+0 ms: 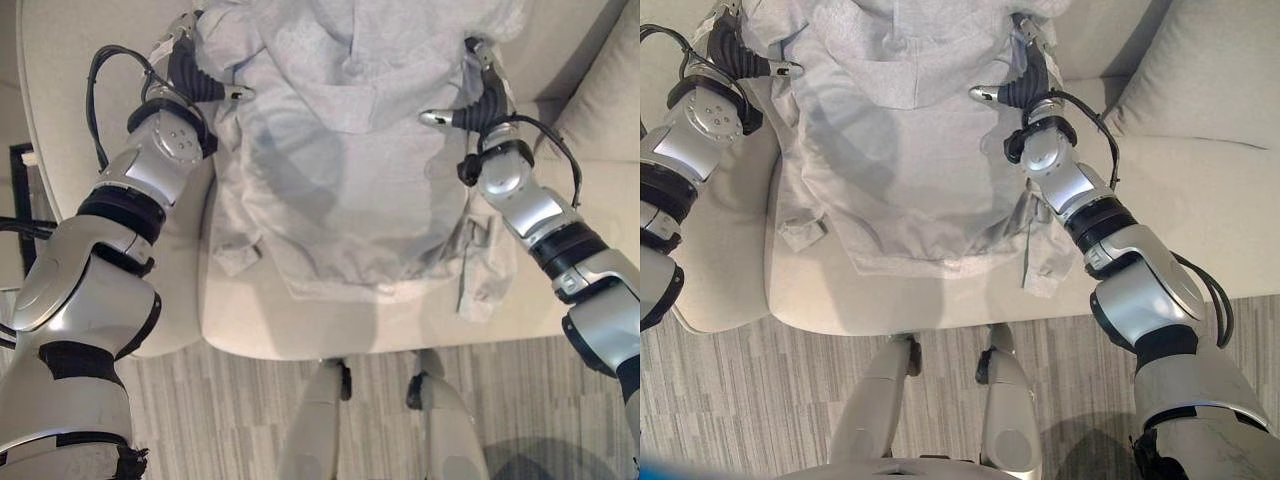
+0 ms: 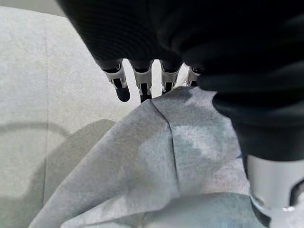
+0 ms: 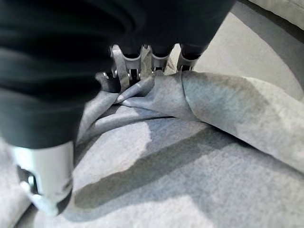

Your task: Hang the clothes on the sofa on the clothes rack.

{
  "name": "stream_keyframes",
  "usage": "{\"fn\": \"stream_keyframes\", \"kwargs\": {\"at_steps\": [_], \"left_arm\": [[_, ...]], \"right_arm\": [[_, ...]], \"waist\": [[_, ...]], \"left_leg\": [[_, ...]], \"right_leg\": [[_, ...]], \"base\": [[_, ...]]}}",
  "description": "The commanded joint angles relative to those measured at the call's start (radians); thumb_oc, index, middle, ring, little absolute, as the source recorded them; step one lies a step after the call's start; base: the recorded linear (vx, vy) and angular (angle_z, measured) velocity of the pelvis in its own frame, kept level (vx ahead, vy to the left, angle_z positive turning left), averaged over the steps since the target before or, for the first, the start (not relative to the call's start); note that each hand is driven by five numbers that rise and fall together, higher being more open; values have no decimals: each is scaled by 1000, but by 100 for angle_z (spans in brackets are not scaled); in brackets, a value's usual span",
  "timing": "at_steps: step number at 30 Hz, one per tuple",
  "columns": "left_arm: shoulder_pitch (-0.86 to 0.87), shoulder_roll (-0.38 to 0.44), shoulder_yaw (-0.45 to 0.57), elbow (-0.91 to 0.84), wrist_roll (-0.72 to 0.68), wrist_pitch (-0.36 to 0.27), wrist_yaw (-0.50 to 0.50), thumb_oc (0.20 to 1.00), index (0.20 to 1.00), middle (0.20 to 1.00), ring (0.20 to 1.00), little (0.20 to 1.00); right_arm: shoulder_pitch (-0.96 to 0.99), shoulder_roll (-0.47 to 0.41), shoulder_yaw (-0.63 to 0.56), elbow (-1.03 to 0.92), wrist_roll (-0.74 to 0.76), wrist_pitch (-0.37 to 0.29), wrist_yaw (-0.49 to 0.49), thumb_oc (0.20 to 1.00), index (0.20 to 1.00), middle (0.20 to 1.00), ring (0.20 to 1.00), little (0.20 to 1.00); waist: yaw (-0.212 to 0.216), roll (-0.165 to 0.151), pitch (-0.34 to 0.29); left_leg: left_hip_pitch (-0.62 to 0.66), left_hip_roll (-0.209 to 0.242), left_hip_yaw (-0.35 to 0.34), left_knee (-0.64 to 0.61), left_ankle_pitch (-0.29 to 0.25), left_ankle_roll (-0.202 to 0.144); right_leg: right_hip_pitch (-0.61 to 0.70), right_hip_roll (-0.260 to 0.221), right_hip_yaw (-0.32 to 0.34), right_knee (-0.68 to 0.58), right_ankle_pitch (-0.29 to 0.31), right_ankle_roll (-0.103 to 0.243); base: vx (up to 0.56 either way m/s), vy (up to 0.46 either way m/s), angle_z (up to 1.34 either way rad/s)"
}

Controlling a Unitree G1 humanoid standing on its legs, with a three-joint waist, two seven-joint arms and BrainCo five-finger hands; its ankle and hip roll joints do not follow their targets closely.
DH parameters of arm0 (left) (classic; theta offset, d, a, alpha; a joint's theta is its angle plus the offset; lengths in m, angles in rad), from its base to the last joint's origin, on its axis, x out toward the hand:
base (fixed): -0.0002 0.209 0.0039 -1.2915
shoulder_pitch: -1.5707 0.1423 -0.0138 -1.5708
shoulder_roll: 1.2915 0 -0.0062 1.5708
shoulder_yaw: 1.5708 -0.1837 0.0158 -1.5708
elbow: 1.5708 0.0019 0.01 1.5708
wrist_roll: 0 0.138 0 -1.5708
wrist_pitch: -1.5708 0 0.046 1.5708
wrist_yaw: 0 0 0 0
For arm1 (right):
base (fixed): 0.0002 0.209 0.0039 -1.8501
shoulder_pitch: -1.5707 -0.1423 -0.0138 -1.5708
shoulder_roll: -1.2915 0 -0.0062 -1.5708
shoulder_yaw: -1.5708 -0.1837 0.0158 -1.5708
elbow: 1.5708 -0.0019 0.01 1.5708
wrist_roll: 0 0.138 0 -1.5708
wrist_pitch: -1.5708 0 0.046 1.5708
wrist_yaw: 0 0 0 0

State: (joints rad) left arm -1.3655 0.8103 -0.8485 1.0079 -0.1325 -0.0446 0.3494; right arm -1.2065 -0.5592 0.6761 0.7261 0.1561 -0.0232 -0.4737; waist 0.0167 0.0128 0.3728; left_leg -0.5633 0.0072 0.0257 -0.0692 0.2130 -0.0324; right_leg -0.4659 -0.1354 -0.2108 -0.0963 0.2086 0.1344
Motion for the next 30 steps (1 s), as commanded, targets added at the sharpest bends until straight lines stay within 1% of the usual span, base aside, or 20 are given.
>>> {"fn": "stream_keyframes", "kwargs": {"at_steps": [1,13,14,15,16,17,18,19,20,24,26,30], "left_arm": [[-90,10,2,91,42,-15,20,1000,1000,1000,1000,1000],[-136,9,-33,85,56,-13,19,1000,1000,1000,1000,1000],[-137,8,-36,83,58,-14,19,925,925,925,925,925],[-139,9,-40,81,59,-14,19,771,771,771,771,771],[-141,9,-43,81,59,-14,20,589,589,589,589,589],[-141,8,-44,83,58,-13,20,576,576,576,576,576],[-144,10,-47,82,58,-14,21,464,464,464,464,464],[-144,11,-48,80,59,-15,21,263,263,263,263,263],[-145,11,-50,79,58,-15,19,200,200,200,200,200],[-146,15,-56,85,59,-15,15,200,200,200,200,200],[-141,22,-50,85,53,-14,17,200,200,200,200,200],[-142,32,-41,72,51,-13,22,200,200,200,200,200]], "right_arm": [[-79,-45,-8,4,-16,-24,-1,1000,1000,1000,1000,1000],[-97,-21,46,-5,-42,-19,27,1000,1000,1000,1000,1000],[-99,-21,55,-2,-48,-16,32,1000,1000,1000,1000,1000],[-104,-19,62,-1,-52,-16,35,1000,1000,1000,1000,1000],[-106,-18,67,3,-53,-15,37,1000,1000,1000,1000,1000],[-108,-16,72,8,-54,-13,40,1000,1000,1000,1000,1000],[-111,-15,78,13,-55,-12,44,1000,1000,1000,1000,1000],[-113,-14,84,16,-55,-12,49,1000,1000,1000,1000,1000],[-114,-13,89,20,-53,-11,55,1000,1000,1000,1000,1000],[-124,-6,104,38,-48,-10,64,1000,1000,1000,1000,1000],[-112,-3,79,28,-22,-20,48,1000,1000,1000,1000,1000],[-95,-19,44,-39,-40,-25,19,1000,1000,1000,1000,1000]], "waist": [[12,-3,31],[7,-6,37],[7,-6,39],[6,-7,37],[6,-7,38],[6,-7,37],[6,-8,37],[6,-8,37],[5,-8,37],[4,-9,37],[2,-9,37],[2,-6,38]], "left_leg": [[59,16,-1,-2,-49,-88],[54,15,3,1,-50,-85],[60,17,3,1,-54,-86],[55,15,3,2,-51,-85],[56,15,4,1,-51,-85],[55,15,3,1,-50,-85],[54,15,4,2,-50,-85],[56,15,4,2,-50,-84],[57,15,5,2,-51,-84],[61,17,7,2,-50,-85],[62,16,8,1,-50,-85],[64,18,6,1,-53,-84]], "right_leg": [[-35,-83,1,10,61,127],[-49,-84,9,12,64,127],[-45,-82,10,13,61,127],[-49,-83,10,11,64,127],[-47,-82,10,12,64,127],[-47,-82,11,12,63,127],[-48,-81,11,12,63,127],[-46,-81,12,12,63,127],[-46,-80,12,12,62,127],[-45,-79,11,13,62,127],[-43,-79,12,13,61,127],[-42,-80,11,13,60,127]], "base": [[0,0,0],[0,0,0],[0,0,0],[0,0,0],[0,0,0],[0,0,0],[0,0,0],[0,0,0],[0,0,0],[0,0,0],[0,0,0],[0,0,0]]}}
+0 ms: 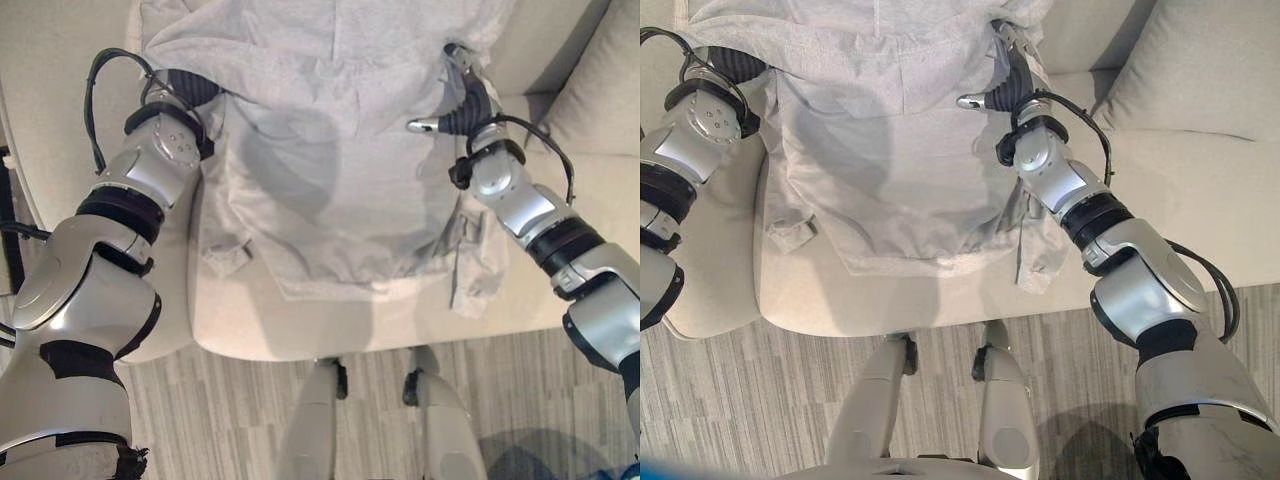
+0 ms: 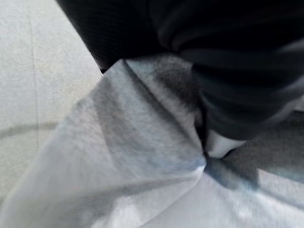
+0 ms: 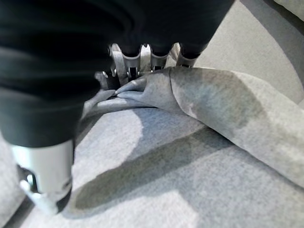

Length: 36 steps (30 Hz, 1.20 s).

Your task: Hang the clothes on the sofa on the clothes rack.

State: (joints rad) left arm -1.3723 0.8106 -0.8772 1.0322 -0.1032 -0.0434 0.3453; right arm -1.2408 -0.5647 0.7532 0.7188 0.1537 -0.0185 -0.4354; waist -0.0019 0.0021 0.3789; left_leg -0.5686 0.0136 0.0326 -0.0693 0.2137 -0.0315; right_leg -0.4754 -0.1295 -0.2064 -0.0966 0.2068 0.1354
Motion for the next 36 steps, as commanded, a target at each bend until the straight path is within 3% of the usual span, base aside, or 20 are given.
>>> {"fn": "stream_keyframes", "kwargs": {"at_steps": [1,10,19,29,36], "left_arm": [[-130,34,3,34,19,-13,32,200,200,200,200,200],[-102,26,72,-13,37,-11,63,200,200,200,200,200],[-71,30,110,-47,52,-11,72,200,200,200,200,200],[-65,25,105,-60,52,-10,69,200,200,200,200,200],[-80,8,92,-54,38,-13,62,200,200,200,200,200]], "right_arm": [[-32,-26,-79,-104,-52,-37,-46,1000,1000,1000,1000,1000],[205,-80,-342,-398,-133,-56,-140,1000,1000,1000,1000,1000],[432,-78,-534,-602,-141,-86,-135,1000,1000,1000,1000,1000],[459,-61,-536,-548,-108,-84,-122,1000,1000,1000,1000,1000],[372,-44,-442,-427,-12,-88,-76,1000,1000,1000,1000,1000]], "waist": [[17,8,31],[-8,16,32],[-33,12,30],[-32,16,28],[-18,14,26]], "left_leg": [[70,11,0,1,-56,-83],[73,16,-4,-1,-64,-78],[79,15,3,-1,-72,-73],[80,16,3,1,-74,-70],[81,15,4,2,-72,-70]], "right_leg": [[-33,-86,6,14,60,126],[-32,-90,8,15,54,126],[-28,-93,8,17,52,126],[-30,-95,7,19,53,126],[-30,-95,6,21,54,126]], "base": [[0,0,0],[0,0,0],[0,0,0],[0,0,0],[0,0,0]]}}
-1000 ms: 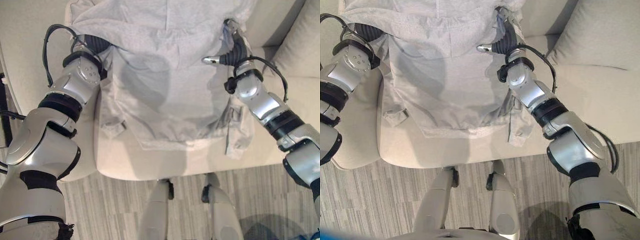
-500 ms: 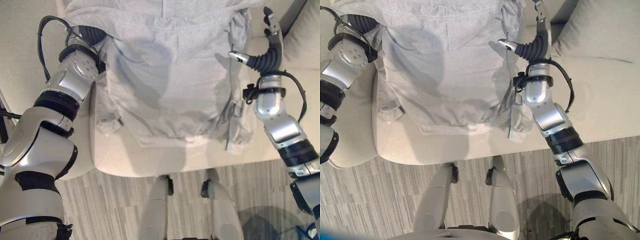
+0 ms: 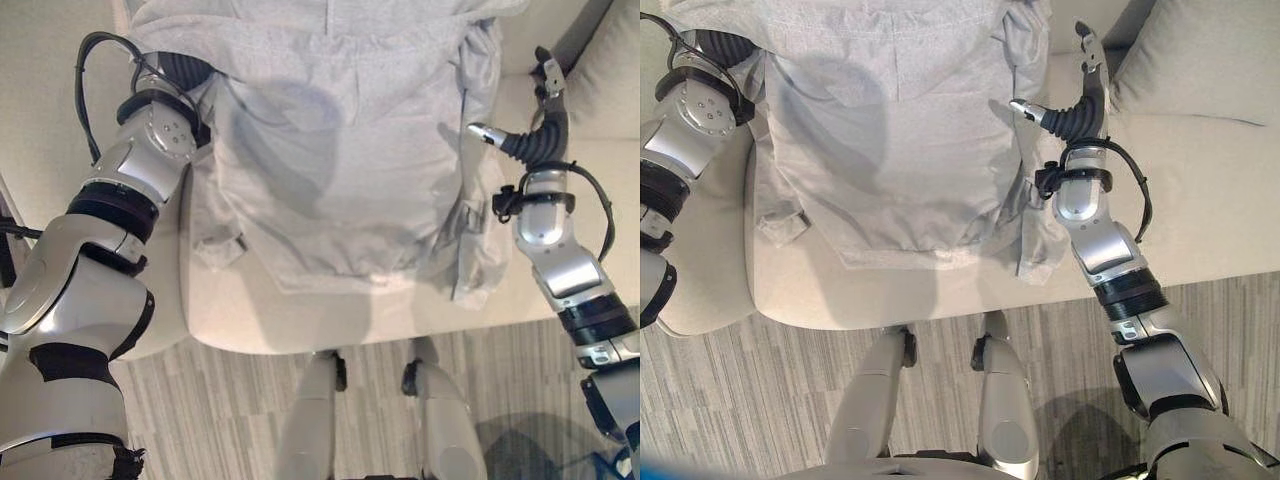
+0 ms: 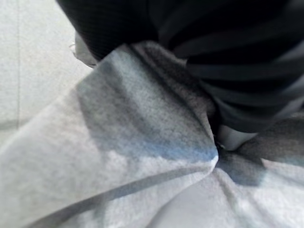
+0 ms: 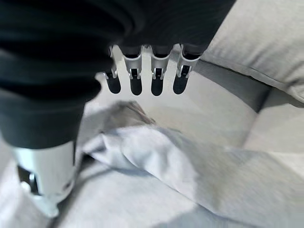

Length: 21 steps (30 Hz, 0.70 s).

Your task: Hang the clothes on the sofa on the clothes rack.

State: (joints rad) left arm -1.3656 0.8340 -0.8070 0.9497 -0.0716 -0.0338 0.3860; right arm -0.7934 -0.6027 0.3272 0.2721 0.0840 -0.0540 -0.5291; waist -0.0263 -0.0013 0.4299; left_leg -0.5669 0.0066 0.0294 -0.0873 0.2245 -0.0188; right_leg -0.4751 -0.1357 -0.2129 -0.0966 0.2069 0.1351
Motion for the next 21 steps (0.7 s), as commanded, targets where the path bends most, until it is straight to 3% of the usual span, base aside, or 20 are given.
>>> {"fn": "stream_keyframes", "kwargs": {"at_steps": [1,15,21], "left_arm": [[-90,-16,20,30,4,-23,20,200,200,200,200,200],[-107,-39,-31,60,-51,-22,7,200,200,200,200,200],[-104,-50,-42,70,-59,-19,5,200,200,200,200,200]], "right_arm": [[-97,-7,3,40,70,-55,22,1000,1000,1000,1000,1000],[-394,32,211,348,261,-41,54,1000,1000,1000,1000,1000],[-456,35,246,419,284,-25,49,1000,1000,1000,1000,1000]], "waist": [[9,17,-25],[46,9,-26],[54,8,-28]], "left_leg": [[78,21,6,20,-82,-83],[80,15,9,30,-81,-89],[81,13,9,30,-81,-90]], "right_leg": [[-30,-88,13,21,53,127],[-22,-89,7,24,56,127],[-21,-88,4,24,57,127]], "base": [[0,0,0],[0,0,0],[0,0,0]]}}
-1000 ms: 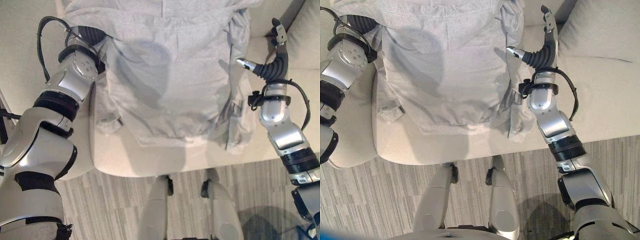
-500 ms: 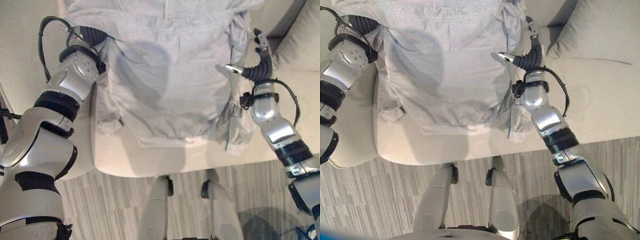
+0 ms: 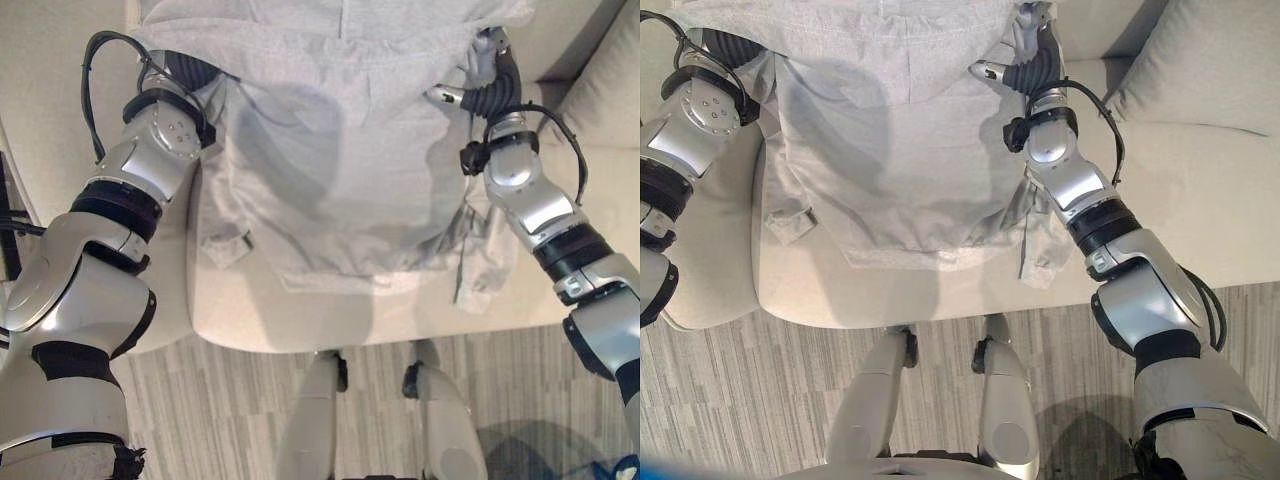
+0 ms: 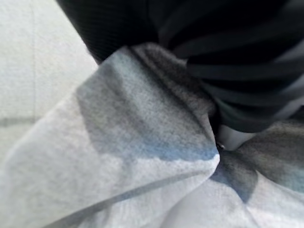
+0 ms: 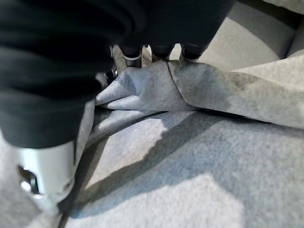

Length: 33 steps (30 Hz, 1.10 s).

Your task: Hang the clothes on the sofa on the clothes rack.

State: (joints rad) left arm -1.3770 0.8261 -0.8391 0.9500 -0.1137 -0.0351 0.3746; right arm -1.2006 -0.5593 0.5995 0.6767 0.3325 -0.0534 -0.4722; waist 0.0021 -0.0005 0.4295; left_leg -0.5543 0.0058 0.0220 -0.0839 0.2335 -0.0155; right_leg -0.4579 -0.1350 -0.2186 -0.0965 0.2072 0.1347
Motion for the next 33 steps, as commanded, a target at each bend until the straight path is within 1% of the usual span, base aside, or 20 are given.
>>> {"fn": "stream_keyframes", "kwargs": {"at_steps": [1,7,10,11,12,13,14,17,24,32,33], "left_arm": [[-94,-41,-12,69,-19,-18,17,200,200,200,200,200],[-91,-47,-21,79,-25,-15,16,200,200,200,200,200],[-96,-55,-34,91,-27,-16,11,200,200,200,200,200],[-102,-66,-46,107,-31,-18,4,200,200,200,200,200],[-103,-65,-45,107,-31,-18,4,200,200,200,200,200],[-107,-69,-54,116,-34,-20,-1,200,200,200,200,200],[-111,-68,-61,121,-36,-22,-8,200,200,200,200,200],[-113,-57,-75,120,-41,-27,-19,200,200,200,200,200],[-98,-47,-67,91,-33,-23,-14,200,200,200,200,200],[-82,-28,-33,42,-30,-22,-4,200,200,200,200,200],[-74,-18,-17,19,-27,-23,1,200,200,200,200,200]], "right_arm": [[-57,-10,-22,22,41,-24,-9,1000,1000,1000,1000,1000],[-110,-10,15,108,59,-4,-3,1000,1000,1000,1000,1000],[-152,-4,56,163,63,9,15,1000,1000,1000,1000,1000],[-186,20,101,214,78,16,45,1000,1000,1000,1000,1000],[-187,20,101,214,79,16,46,1000,1000,1000,1000,1000],[-201,31,127,241,84,21,64,511,511,511,511,511],[-214,39,152,262,83,26,81,200,200,200,200,200],[-236,52,191,269,74,33,100,200,200,200,200,200],[-213,50,181,198,90,12,91,200,200,200,200,200],[-135,-1,102,41,84,-12,62,200,200,200,200,200],[-97,-17,62,-12,76,-22,49,200,200,200,200,200]], "waist": [[27,7,-28],[32,9,-27],[39,10,-24],[45,9,-23],[43,8,-25],[47,7,-23],[50,5,-23],[52,4,-26],[45,-4,-32],[39,-6,-37],[37,-5,-38]], "left_leg": [[69,13,17,27,-91,-93],[66,13,17,29,-90,-95],[71,14,18,30,-92,-97],[69,13,18,32,-89,-99],[65,11,18,33,-86,-98],[69,12,17,33,-88,-100],[70,12,17,34,-87,-101],[71,12,17,34,-84,-103],[76,11,21,32,-84,-101],[90,13,21,35,-94,-98],[99,15,20,34,-98,-98]], "right_leg": [[-38,-89,9,25,57,127],[-38,-90,4,26,59,127],[-33,-89,5,26,58,127],[-32,-88,5,27,59,127],[-36,-90,5,26,62,127],[-30,-88,5,26,60,127],[-29,-88,5,27,60,127],[-28,-86,5,27,61,127],[-24,-84,4,27,58,127],[-10,-86,5,29,52,127],[-2,-86,4,31,49,127]], "base": [[0,0,0],[0,0,0],[0,0,0],[0,0,0],[0,0,0],[0,0,0],[0,0,0],[0,0,0],[0,0,0],[0,0,0],[0,0,0]]}}
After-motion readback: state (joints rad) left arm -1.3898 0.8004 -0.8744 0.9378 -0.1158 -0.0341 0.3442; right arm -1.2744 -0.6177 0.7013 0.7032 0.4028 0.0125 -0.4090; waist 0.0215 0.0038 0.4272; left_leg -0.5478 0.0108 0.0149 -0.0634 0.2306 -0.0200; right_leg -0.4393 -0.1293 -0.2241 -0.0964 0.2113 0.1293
